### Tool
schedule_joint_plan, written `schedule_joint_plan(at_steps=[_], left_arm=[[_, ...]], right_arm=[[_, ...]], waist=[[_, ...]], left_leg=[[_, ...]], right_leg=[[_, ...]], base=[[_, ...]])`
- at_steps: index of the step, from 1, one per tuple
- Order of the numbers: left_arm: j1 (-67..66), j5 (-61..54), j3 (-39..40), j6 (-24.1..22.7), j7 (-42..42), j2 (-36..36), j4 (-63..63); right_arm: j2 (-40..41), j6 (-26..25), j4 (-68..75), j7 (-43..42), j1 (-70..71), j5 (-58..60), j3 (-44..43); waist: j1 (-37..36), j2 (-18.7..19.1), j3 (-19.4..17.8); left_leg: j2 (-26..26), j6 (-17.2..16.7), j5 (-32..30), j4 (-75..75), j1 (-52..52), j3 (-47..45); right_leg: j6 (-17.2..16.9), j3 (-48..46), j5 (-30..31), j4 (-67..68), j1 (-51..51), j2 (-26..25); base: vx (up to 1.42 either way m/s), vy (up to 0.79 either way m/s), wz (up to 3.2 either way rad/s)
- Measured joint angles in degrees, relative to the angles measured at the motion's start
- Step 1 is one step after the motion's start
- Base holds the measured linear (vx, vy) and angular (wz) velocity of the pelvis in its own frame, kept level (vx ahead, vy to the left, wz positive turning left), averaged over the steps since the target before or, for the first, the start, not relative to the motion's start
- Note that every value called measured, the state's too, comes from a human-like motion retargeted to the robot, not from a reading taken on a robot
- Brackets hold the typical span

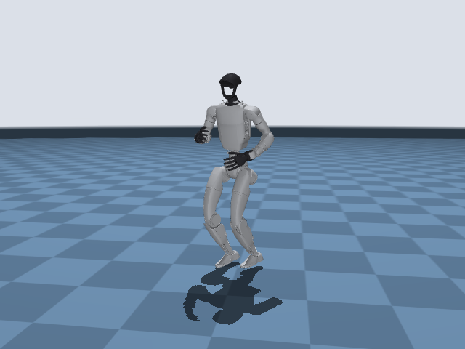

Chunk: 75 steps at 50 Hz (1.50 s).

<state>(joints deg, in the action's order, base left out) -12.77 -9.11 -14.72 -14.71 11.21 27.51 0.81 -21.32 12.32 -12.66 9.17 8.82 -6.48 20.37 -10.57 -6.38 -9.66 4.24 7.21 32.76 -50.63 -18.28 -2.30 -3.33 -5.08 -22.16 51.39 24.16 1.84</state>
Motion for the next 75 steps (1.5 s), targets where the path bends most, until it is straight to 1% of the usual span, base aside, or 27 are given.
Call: schedule_joint_plan(at_steps=[3,5,7,10,13,15,18,20,22,25,27,30,33,35,38,40,42,45,48,52,55,59,60,63,67,70,75], left_arm=[[-2.88,-1.57,-0.05,0.28,0.41,-0.9,1.02],[-4.02,-2.26,-0.41,0.56,0.43,-1.14,1.36],[-3.93,-2.49,-1.05,0.64,0.21,-1.07,1.17],[-0.96,-1.76,-2.46,0.14,-0.93,-0.21,0.01],[5.04,-0.38,-3.85,-0.99,-2.94,1.04,-2.77],[9.74,-0.23,-4.52,-1.56,-4.55,1.75,-5.27],[12.53,-1.3,-4.62,-2.43,-5.97,2.33,-9.5],[12.09,-1.76,-4.21,-2.69,-6.95,2.58,-11.35],[10.64,-1.81,-3.4,-2.52,-7.65,2.94,-12.18],[6.13,-1.83,-1.67,-1.94,-9.24,3.73,-11.01],[1.29,-2.25,0.08,-1.69,-10.71,4.5,-9.26],[-7.61,-3.07,2.67,-1.65,-11.95,5.42,-7.31],[-16.16,-4.93,3.94,-1.81,-12.32,5.99,-6.68],[-20.71,-6.87,3.98,-1.54,-12.44,6.14,-6.25],[-24.77,-9.27,2.93,-0.79,-12.43,6.27,-4.74],[-24.99,-10.58,2.38,0.03,-12.55,6.26,-2.79],[-22.42,-10.96,1.91,0.81,-13.48,5.8,-0.03],[-14.55,-10.36,1.46,1.52,-16.89,4.13,4.26],[-4.1,-10.23,1.15,0.55,-21.55,2.02,4.91],[4.29,-10.67,0.99,-2.7,-27.38,1.62,-3.89],[8.8,-10.56,0.92,-5.22,-31.29,2.41,-12.03],[12.12,-8.7,0.02,-6.78,-34.46,3.94,-18.62],[12.58,-8.27,-0.35,-6.92,-34.89,4.24,-19.5],[11.15,-7.38,-1.39,-6.38,-34.88,4.31,-18.8],[6.29,-7.21,-1.63,-5.48,-33.52,2.91,-14.24],[2.26,-7.07,-1.31,-5.12,-33.05,1.61,-12.04],[-0.35,-6.25,-0.84,-5.43,-33.35,1.0,-12.57]], right_arm=[[-0.22,0.73,0.96,0.83,-0.8,-1.89,0.63],[-0.1,0.93,1.19,1.25,-1.13,-2.98,1.12],[-0.55,1.11,1.61,0.65,-1.92,-3.15,0.8],[-0.99,1.29,2.21,-1.06,-3.36,-2.75,0.66],[-1.45,1.36,2.64,-2.17,-6.18,-1.75,0.57],[-2.2,0.79,2.66,-1.83,-8.36,-1.4,-0.15],[-3.48,-0.53,2.27,-0.2,-12.83,-1.03,-1.24],[-4.03,-1.37,1.94,0.67,-15.41,-1.1,-1.83],[-4.32,-2.0,1.39,0.69,-16.96,-1.15,-2.43],[-4.15,-2.11,0.35,-1.49,-17.38,-1.18,-3.7],[-3.75,-1.61,-1.08,-3.85,-16.77,-1.75,-4.77],[-3.61,-0.14,-4.27,-6.72,-15.41,-2.42,-6.49],[-3.74,1.41,-7.57,-8.52,-12.79,-3.11,-7.29],[-3.96,2.17,-9.29,-9.18,-10.46,-3.35,-7.14],[-4.13,2.59,-10.57,-9.97,-8.15,-2.71,-6.08],[-4.2,2.39,-9.92,-10.93,-6.89,-1.72,-5.1],[-4.08,1.96,-7.83,-12.46,-6.73,-0.02,-4.16],[-3.61,1.22,-3.0,-14.53,-8.58,2.49,-2.72],[-3.98,1.41,0.69,-15.1,-11.6,2.7,-2.32],[-5.5,2.73,-0.8,-15.3,-17.86,-0.24,-3.67],[-6.59,3.9,-3.44,-16.45,-21.47,-2.27,-5.29],[-6.98,4.79,-5.87,-19.11,-22.73,-2.05,-6.77],[-6.9,4.87,-6.35,-19.77,-22.58,-1.54,-7.03],[-6.07,4.7,-7.57,-20.74,-20.55,0.24,-7.26],[-4.59,4.41,-9.36,-20.66,-16.31,1.54,-7.08],[-4.02,4.61,-11.13,-20.62,-15.02,1.29,-7.2],[-4.21,5.43,-12.68,-20.28,-16.18,0.65,-7.29]], waist=[[-0.34,0.2,1.82],[0.45,0.39,2.9],[2.16,0.41,3.76],[5.75,0.05,3.74],[9.61,-1.11,2.81],[11.6,-1.73,2.41],[13.3,-1.77,2.78],[13.08,-1.52,2.94],[11.34,-1.16,2.73],[7.25,-1.38,2.32],[4.51,-2.19,2.47],[1.39,-3.32,2.99],[-0.07,-3.73,3.61],[-0.24,-3.55,3.81],[0.85,-3.3,4.27],[2.06,-3.33,4.23],[3.64,-3.66,3.69],[6.18,-4.33,2.49],[8.24,-3.97,1.79],[12.04,-3.04,2.95],[14.82,-2.2,4.09],[16.38,-1.78,4.6],[16.4,-1.79,4.52],[14.94,-2.16,3.97],[12.43,-3.28,3.76],[10.97,-4.43,4.43],[10.26,-5.48,6.65]], left_leg=[[0.85,-0.95,-2.73,5.85,1.11,0.2],[1.4,-0.85,-2.73,8.2,2.96,0.04],[1.79,-0.09,0.47,7.85,4.81,-0.25],[2.37,1.68,7.72,7.83,8.18,-1.35],[3.02,2.4,10.98,8.73,10.83,-2.82],[3.57,2.09,9.47,11.52,12.76,-3.09],[2.66,0.13,4.88,9.28,12.64,-2.97],[1.02,-1.59,0.52,1.9,9.57,-3.17],[-1.64,-2.03,-2.25,-7.69,4.03,-4.25],[-3.79,-0.85,-2.27,-12.65,-4.18,-5.6],[-2.25,-0.59,-2.99,-7.22,-7.41,-5.07],[1.85,-0.97,-7.28,3.14,-8.65,-2.49],[5.14,-1.66,-12.18,8.82,-6.51,0.49],[6.4,-1.47,-13.09,10.06,-4.29,1.9],[7.84,0.35,-9.28,8.98,-1.01,2.96],[8.55,2.36,-4.3,9.03,1.54,3.02],[9.03,4.77,1.58,8.88,3.51,2.22],[8.95,6.77,6.36,8.22,5.36,0.28],[8.25,6.69,5.57,10.28,6.82,-0.41],[7.53,4.58,2.14,11.56,6.11,0.62],[6.45,3.23,1.3,9.79,3.74,0.71],[5.04,3.53,3.73,5.63,0.82,0.05],[4.69,3.79,4.45,4.81,0.25,-0.17],[3.8,4.63,5.09,4.12,-0.97,-1.18],[3.86,4.41,1.29,8.03,-1.24,-1.45],[4.7,3.12,-3.2,11.16,-1.54,-0.09],[4.93,0.16,-9.24,12.02,-4.03,2.19]], right_leg=[[-1.27,1.29,3.37,-1.88,-1.22,-0.64],[-1.12,2.15,3.36,-0.92,-1.15,-0.71],[0.16,2.28,0.2,1.87,-0.16,-0.13],[1.51,2.08,-4.62,7.33,2.61,1.26],[1.11,1.84,-5.26,11.65,5.9,2.49],[0.34,1.98,-4.07,11.53,7.05,2.51],[-0.33,1.77,-2.14,8.34,5.84,1.2],[0.35,1.14,-1.94,6.06,3.94,0.17],[1.79,0.14,-3.16,4.29,1.93,-0.38],[1.76,-0.43,-2.7,1.91,-0.37,0.22],[0.18,0.02,0.07,0.25,-1.27,1.35],[-2.51,1.42,6.24,-0.52,-1.79,2.98],[-4.74,3.63,13.84,2.34,-0.72,3.53],[-5.17,4.69,16.3,5.99,0.72,3.76],[-4.35,5.87,14.7,12.92,4.05,4.52],[-3.8,7.09,12.22,16.85,6.34,4.76],[-3.33,8.53,10.07,20.4,8.43,4.68],[-3.01,10.51,9.17,24.26,11.13,3.42],[-2.8,11.36,10.91,24.18,13.22,0.59],[-3.63,10.66,12.64,20.73,15.14,-2.62],[-3.72,9.54,11.36,16.83,16.56,-3.85],[-3.66,7.99,9.42,14.42,18.56,-3.37],[-3.57,7.67,8.52,14.48,19.14,-3.06],[-1.08,5.61,5.83,17.48,19.96,0.14],[0.44,4.54,4.78,21.23,17.64,3.51],[-0.07,4.63,5.07,20.83,14.02,4.35],[-2.61,4.74,6.04,10.91,5.66,2.39]], base=[[0.15,0.01,-0.51],[0.15,0.03,-0.53],[0.15,0.04,-0.5],[0.16,0.04,-0.32],[0.18,0.03,-0.02],[0.2,0.01,0.19],[0.19,-0.01,0.33],[0.18,-0.02,0.34],[0.19,-0.01,0.28],[0.22,0.0,0.14],[0.24,0.02,-0.04],[0.22,0.04,-0.21],[0.17,0.07,-0.48],[0.13,0.09,-0.66],[0.09,0.1,-0.69],[0.07,0.11,-0.65],[0.06,0.11,-0.52],[0.05,0.09,-0.43],[0.04,0.06,-0.42],[0.02,0.01,-0.25],[0.0,0.0,0.0],[-0.07,-0.03,-0.17],[-0.1,-0.04,-0.28],[-0.1,-0.05,-0.37],[-0.1,-0.09,-0.24],[-0.09,-0.14,0.0],[-0.09,-0.15,0.33]])
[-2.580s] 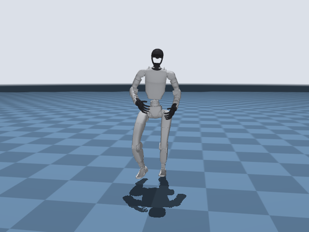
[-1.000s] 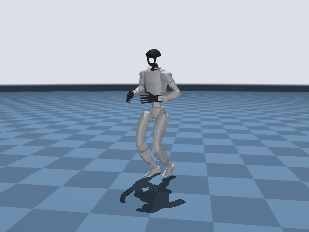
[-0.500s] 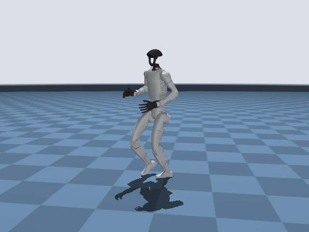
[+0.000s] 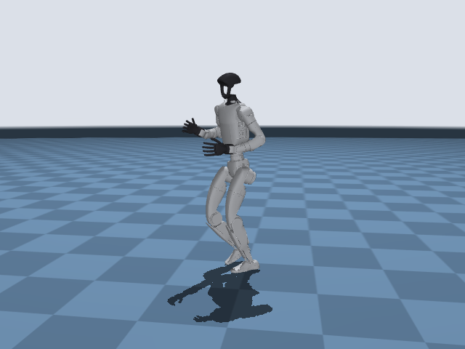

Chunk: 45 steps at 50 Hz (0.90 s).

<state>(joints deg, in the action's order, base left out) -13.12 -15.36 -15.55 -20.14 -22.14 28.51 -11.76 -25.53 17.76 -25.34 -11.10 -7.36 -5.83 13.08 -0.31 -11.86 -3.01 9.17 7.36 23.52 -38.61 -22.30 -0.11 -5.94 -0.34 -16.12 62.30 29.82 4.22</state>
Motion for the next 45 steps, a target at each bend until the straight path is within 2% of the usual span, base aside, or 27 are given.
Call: schedule_joint_plan(at_steps=[3,9,12,15,18,23,28,33,36,41,45], left_arm=[[1.02,0.62,0.35,-0.16,0.12,0.65,-1.17],[3.88,2.44,1.43,0.94,3.6,2.26,0.36],[3.32,2.48,0.88,2.4,8.74,2.44,5.21],[0.15,1.7,-0.83,3.8,14.0,2.97,9.83],[-4.67,0.06,-2.61,4.58,16.63,4.59,11.62],[-12.6,-2.42,-4.44,4.56,16.5,7.63,11.57],[-17.96,-3.12,-4.02,3.71,14.42,11.07,10.0],[-21.84,-3.69,-2.4,3.81,14.28,13.96,7.46],[-23.81,-4.22,-1.72,3.78,15.07,14.72,6.53],[-25.41,-6.4,0.0,4.59,16.61,13.21,7.17],[-22.05,-7.87,1.4,5.27,16.88,8.84,11.51]], right_arm=[[-0.97,-0.03,0.52,0.54,-2.15,0.37,0.34],[-1.95,-2.16,7.4,1.68,-2.75,4.86,1.73],[-0.31,-3.48,14.05,1.51,1.47,7.64,2.92],[2.01,-4.53,19.54,0.26,7.46,8.93,4.04],[2.96,-4.72,20.32,-1.35,14.25,9.26,4.64],[2.78,-3.37,14.22,-5.08,25.5,9.88,4.08],[2.21,-2.01,5.32,-9.51,33.94,9.4,2.48],[1.13,-1.11,-1.68,-11.1,36.74,7.67,0.57],[0.22,-0.7,-3.95,-10.47,36.2,6.55,0.21],[-1.17,-0.89,-4.71,-8.47,34.0,5.55,0.19],[-1.18,-1.5,-2.38,-5.8,30.55,6.2,1.1]], waist=[[-0.45,0.21,1.29],[-3.19,2.62,1.6],[-5.86,3.99,1.21],[-8.58,3.7,1.63],[-10.68,1.89,2.59],[-12.68,-0.52,3.13],[-13.26,-2.47,1.99],[-13.18,-2.73,1.6],[-12.74,-2.67,1.8],[-11.94,-3.15,2.87],[-11.38,-3.41,4.13]], left_leg=[[-1.0,-0.32,0.85,-5.0,-3.5,0.23],[-5.95,2.06,9.94,-21.88,-11.33,-0.94],[-6.35,2.89,12.48,-24.26,-12.26,-0.19],[-3.26,3.37,12.33,-18.06,-10.06,0.91],[1.51,3.78,9.93,-7.23,-6.1,2.3],[7.11,5.63,7.83,2.89,-1.53,2.94],[11.38,7.33,5.5,7.97,0.19,2.95],[12.18,7.48,1.87,13.16,1.37,3.5],[12.39,7.01,0.58,14.65,1.62,3.59],[12.55,6.48,0.21,15.1,0.57,2.76],[11.26,5.47,-0.56,16.28,-0.41,1.48]], right_leg=[[-0.18,-0.07,-1.4,-7.86,-4.92,-2.1],[4.78,-2.62,-14.39,-16.21,-11.29,-5.57],[5.77,-2.54,-16.9,-18.87,-13.84,-7.05],[4.88,-0.93,-15.65,-20.63,-15.29,-6.45],[2.74,2.07,-14.06,-18.59,-14.33,-4.32],[-0.51,4.04,-10.42,-5.93,-9.08,0.0],[-2.81,4.72,-2.92,8.56,-1.98,4.63],[-4.22,4.84,3.79,14.36,3.46,6.42],[-4.75,4.04,4.94,15.37,4.54,7.8],[-4.45,2.03,1.9,14.9,3.41,10.35],[-4.31,0.08,-0.19,9.76,0.36,10.76]], base=[[-0.07,-0.11,0.41],[-0.02,-0.04,0.12],[0.05,0.02,-0.1],[0.1,0.06,0.03],[0.11,0.07,0.23],[0.06,0.07,0.25],[-0.01,0.05,0.2],[0.0,0.0,0.0],[0.0,0.0,0.0],[0.0,0.0,0.0],[-0.06,-0.04,-0.24]])
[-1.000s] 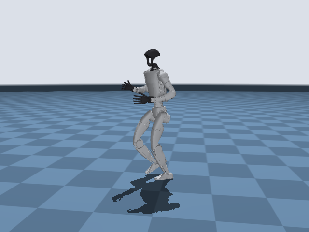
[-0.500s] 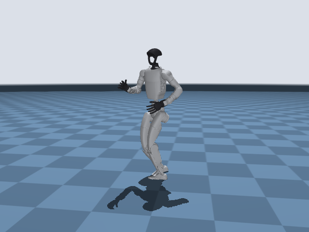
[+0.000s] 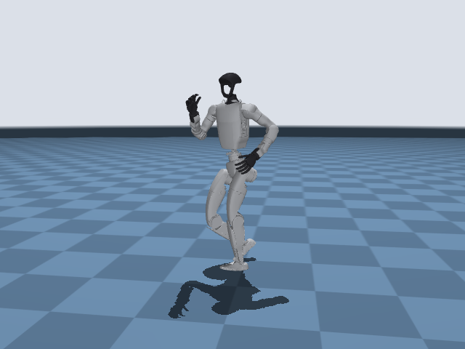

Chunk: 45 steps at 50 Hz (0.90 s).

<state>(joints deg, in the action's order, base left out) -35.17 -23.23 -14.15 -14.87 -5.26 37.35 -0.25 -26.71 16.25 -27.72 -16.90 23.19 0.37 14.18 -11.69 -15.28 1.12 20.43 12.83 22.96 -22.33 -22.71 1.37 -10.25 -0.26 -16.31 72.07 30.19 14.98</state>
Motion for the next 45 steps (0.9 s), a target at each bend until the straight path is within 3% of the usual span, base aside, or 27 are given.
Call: schedule_joint_plan(at_steps=[10,12,20,25,29,33,40,42,45], left_arm=[[21.04,-3.43,0.6,-4.27,-10.86,-15.08,7.41],[27.13,-5.28,0.2,-6.53,-13.69,-16.88,6.26],[41.98,-11.63,1.22,-13.24,-20.48,-18.38,-5.26],[42.69,-14.08,1.08,-12.99,-19.72,-19.12,-8.8],[36.17,-18.2,-1.31,-9.22,-12.57,-20.38,-5.84],[29.87,-22.07,-3.7,-4.89,-2.54,-21.96,2.26],[28.56,-26.07,-6.04,-5.39,-1.16,-23.02,2.58],[31.73,-26.43,-6.17,-6.67,-2.22,-21.92,0.07],[37.76,-25.06,-6.15,-8.39,-3.11,-19.54,-3.83]], right_arm=[[-2.1,-0.06,16.34,5.11,-15.84,7.74,8.04],[-3.78,0.22,21.35,5.41,-18.36,8.49,10.02],[-8.85,-1.25,32.4,7.13,-31.45,8.34,13.95],[-8.85,-1.55,34.29,8.1,-36.06,5.69,12.18],[-6.3,-1.77,33.25,9.48,-36.42,2.09,9.59],[-3.15,-1.97,30.19,11.18,-34.16,-2.19,6.74],[0.12,-1.77,25.54,12.03,-32.15,-8.33,5.46],[-0.3,-1.9,24.52,13.23,-31.83,-9.96,6.0],[-1.39,-1.79,23.3,15.4,-32.08,-11.83,6.89]], waist=[[4.1,2.67,3.39],[4.58,5.74,4.46],[8.86,11.4,4.68],[9.55,13.85,4.98],[8.58,16.2,4.88],[7.51,18.91,4.22],[11.0,18.47,5.99],[12.88,17.27,6.08],[15.17,15.61,5.58]], left_leg=[[-7.73,-5.95,-6.32,4.85,-5.37,-2.38],[-11.44,-7.43,-7.35,5.92,-7.73,-1.85],[-16.06,-11.09,-8.77,1.81,-17.21,-0.77],[-17.66,-9.02,-2.98,-14.16,-19.61,-1.15],[-20.27,-6.78,2.14,-34.16,-15.72,-2.28],[-22.59,-7.8,0.14,-42.03,-4.76,-3.42],[-17.61,-9.84,-6.56,-21.6,11.23,-6.3],[-15.35,-9.28,-5.76,-13.1,14.54,-7.44],[-13.04,-8.28,0.85,-5.93,17.35,-8.76]], right_leg=[[3.4,-3.64,-7.42,-28.09,-5.01,-6.37],[4.98,-4.74,-5.78,-36.34,-5.66,-10.4],[6.96,-6.57,-5.86,-42.93,-2.04,-14.39],[6.26,-6.35,-4.43,-42.35,-0.5,-15.08],[6.89,-4.21,-5.06,-39.56,-0.33,-17.84],[8.05,-1.84,-3.87,-40.5,-2.21,-21.14],[5.44,0.84,2.44,-33.05,4.2,-19.62],[4.77,0.48,3.65,-27.24,8.72,-17.91],[3.96,-0.21,2.31,-19.07,15.37,-16.54]], base=[[-0.18,-0.07,-0.35],[-0.27,-0.09,-0.41],[-0.28,-0.05,-0.21],[-0.16,0.04,-0.34],[-0.08,0.09,-0.76],[-0.08,0.07,-0.85],[-0.2,0.0,-0.12],[-0.28,-0.04,0.24],[-0.27,-0.04,0.22]])
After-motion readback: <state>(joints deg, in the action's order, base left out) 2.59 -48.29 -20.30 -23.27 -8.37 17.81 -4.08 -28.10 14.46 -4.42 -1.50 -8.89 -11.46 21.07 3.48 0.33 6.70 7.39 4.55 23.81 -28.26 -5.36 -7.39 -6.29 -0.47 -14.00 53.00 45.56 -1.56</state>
